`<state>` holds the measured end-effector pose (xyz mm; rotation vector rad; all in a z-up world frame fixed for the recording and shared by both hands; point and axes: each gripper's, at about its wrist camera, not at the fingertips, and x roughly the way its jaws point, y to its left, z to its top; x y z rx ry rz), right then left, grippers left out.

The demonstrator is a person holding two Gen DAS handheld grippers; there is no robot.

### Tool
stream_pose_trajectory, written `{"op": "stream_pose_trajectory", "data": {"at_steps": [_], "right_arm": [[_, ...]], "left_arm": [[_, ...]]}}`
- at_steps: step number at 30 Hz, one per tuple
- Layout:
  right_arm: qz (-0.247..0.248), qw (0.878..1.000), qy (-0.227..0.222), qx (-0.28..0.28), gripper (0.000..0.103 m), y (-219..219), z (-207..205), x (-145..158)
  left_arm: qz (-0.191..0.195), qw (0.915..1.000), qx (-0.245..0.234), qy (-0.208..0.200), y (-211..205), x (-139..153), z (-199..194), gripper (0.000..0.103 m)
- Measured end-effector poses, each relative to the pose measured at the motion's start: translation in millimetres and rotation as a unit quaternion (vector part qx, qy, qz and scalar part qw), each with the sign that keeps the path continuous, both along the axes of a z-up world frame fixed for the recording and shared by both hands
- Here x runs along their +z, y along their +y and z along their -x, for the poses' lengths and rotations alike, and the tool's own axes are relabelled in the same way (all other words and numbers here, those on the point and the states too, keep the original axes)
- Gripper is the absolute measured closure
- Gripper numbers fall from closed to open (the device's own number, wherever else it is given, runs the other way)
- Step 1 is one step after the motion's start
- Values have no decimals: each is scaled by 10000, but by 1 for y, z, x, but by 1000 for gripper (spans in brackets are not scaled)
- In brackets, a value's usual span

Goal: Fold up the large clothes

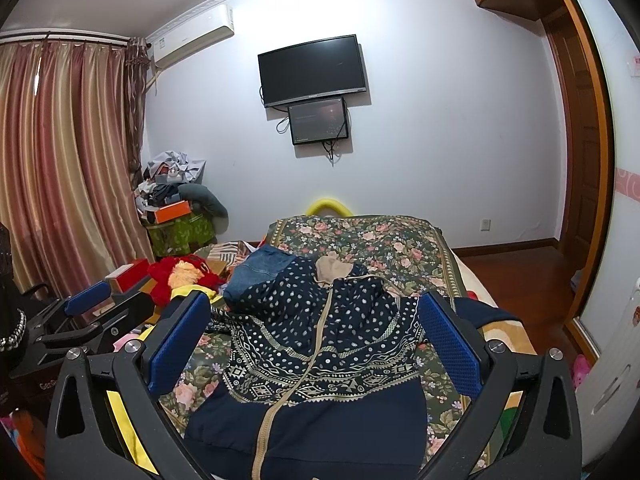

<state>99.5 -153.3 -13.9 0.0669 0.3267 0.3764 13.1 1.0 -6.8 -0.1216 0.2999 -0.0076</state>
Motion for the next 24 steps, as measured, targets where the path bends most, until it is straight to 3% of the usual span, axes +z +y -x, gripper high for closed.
{"op": "stream_pose_trajectory", "data": {"at_steps": [24], "right_arm": [[69,10000,-19,1,0,4,0,2]], "left_arm": [[107,9999,20,16,4,-1,-3,0]]}}
